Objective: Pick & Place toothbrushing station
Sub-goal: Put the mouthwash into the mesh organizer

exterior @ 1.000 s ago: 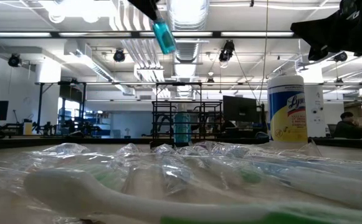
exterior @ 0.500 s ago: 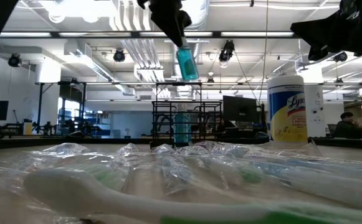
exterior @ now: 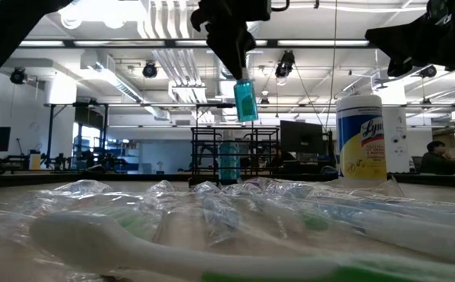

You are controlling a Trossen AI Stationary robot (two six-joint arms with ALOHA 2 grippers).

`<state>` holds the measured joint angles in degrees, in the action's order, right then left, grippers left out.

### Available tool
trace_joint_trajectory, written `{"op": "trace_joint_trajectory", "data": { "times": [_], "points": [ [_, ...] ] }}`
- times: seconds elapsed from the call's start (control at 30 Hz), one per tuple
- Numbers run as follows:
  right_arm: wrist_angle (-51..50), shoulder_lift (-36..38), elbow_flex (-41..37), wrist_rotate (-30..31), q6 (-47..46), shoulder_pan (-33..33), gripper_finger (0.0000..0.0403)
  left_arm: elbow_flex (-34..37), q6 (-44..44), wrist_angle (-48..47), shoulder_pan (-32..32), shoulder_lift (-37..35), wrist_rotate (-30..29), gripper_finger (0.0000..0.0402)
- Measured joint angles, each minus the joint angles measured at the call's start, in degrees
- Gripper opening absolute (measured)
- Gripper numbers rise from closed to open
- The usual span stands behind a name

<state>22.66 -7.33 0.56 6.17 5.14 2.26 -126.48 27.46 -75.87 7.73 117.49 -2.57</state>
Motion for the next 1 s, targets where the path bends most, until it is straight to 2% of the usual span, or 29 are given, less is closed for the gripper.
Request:
{"op": "trace_joint_trajectory", "data": {
  "times": [0.47,1.0],
  "points": [
    [-0.14,0.0,0.0,-0.01,0.59,0.0,0.0008,0.14,-0.57,-0.25,1.02,1.43,-0.32,0.0098],
    [-0.16,0.0,0.0,-0.01,0.62,0.0,0.0008,0.16,-0.77,-0.25,1.05,3.61,2.4,0.0098]
  ]
}}
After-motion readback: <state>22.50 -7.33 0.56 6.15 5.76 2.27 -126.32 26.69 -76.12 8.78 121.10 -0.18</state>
